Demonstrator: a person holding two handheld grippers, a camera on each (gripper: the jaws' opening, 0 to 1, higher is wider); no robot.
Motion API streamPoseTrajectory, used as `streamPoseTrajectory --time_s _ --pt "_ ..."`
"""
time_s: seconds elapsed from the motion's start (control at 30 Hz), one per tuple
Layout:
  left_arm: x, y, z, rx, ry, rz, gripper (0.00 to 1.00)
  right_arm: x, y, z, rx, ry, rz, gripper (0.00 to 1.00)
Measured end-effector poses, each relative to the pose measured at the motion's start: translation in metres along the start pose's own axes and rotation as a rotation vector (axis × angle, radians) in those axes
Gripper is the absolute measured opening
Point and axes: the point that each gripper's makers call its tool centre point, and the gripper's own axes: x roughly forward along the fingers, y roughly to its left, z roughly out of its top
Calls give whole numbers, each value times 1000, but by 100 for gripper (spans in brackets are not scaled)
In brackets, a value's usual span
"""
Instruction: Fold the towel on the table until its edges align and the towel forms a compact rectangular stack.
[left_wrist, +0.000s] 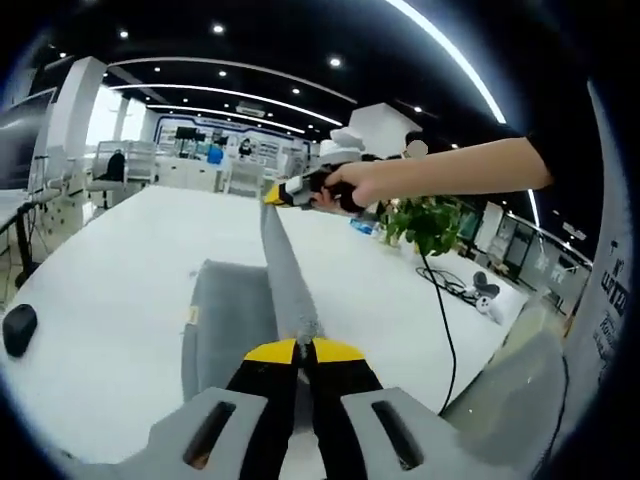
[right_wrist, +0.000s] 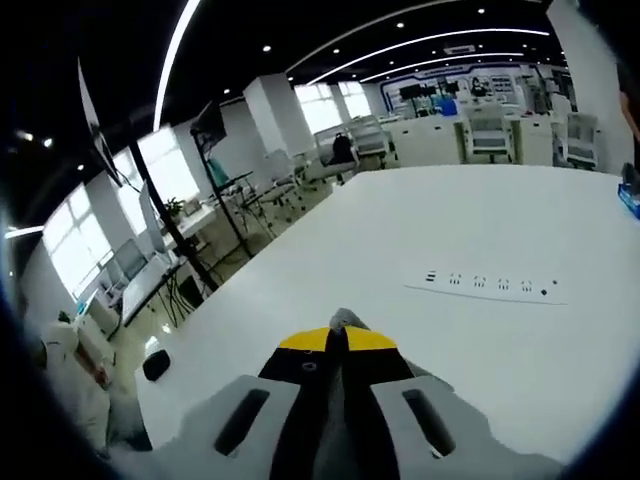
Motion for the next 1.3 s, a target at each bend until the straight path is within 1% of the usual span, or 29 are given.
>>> streamPoseTrajectory --time_s 0.1,0.17,0.2,0.23,0.27,0.3,0.33,0.37,0.43,0.53,0.6,0.67,0.77,0.83,0.9,0.97,1.07,1.1,1.17,1.27,1.3 --pt "-1 10 -6 -27 -3 28 4 13 2 -4 2 12 0 1" --pt "-2 19 -10 -69 -3 70 4 22 2 -5 6 13 -3 1" --pt "-1 22 -12 -85 -3 74 4 16 5 -5 8 14 -1 1" --pt "-1 24 -13 -87 -1 76 4 18 6 -7 9 18 -2 1" --pt "-2 27 -14 -89 2 87 4 26 8 -10 6 26 -3 1" --pt "-2 29 -15 -93 3 96 4 29 9 -11 6 30 -2 1" --pt "-4 32 -17 -102 2 110 4 39 9 -15 4 37 1 1" --pt "-5 35 -18 -109 2 125 4 42 10 -16 3 40 2 1" --pt "-9 46 -25 -148 11 175 4 44 12 -17 2 45 5 1" --pt "-11 51 -29 -152 12 184 4 50 19 -23 -11 53 6 1" --pt "-11 53 -32 -158 21 195 4 58 21 -27 -14 57 7 1" --pt "-12 55 -35 -169 29 215 4 62 20 -29 -21 56 3 1" --pt "-10 64 -44 -193 44 243 4 66 19 -33 -34 61 -5 1" --pt "-10 77 -55 -197 58 286 4 67 17 -38 -85 72 -22 2" --pt "-10 78 -57 -208 63 282 4 67 18 -42 -78 75 -19 2" --pt "-10 80 -60 -215 63 284 4 77 17 -47 -75 79 -18 2" --pt "-9 81 -64 -221 70 285 4 84 18 -53 -92 90 -18 2" --pt "-8 81 -67 -221 79 286 4 90 17 -55 -96 95 -17 2" --pt "-7 83 -73 -228 95 296 3 94 17 -57 -98 98 -19 2" --pt "-6 87 -78 -247 116 309 3 96 17 -62 -96 104 -23 2" --pt "-6 89 -80 -250 121 313 3 101 17 -66 -97 108 -24 2"
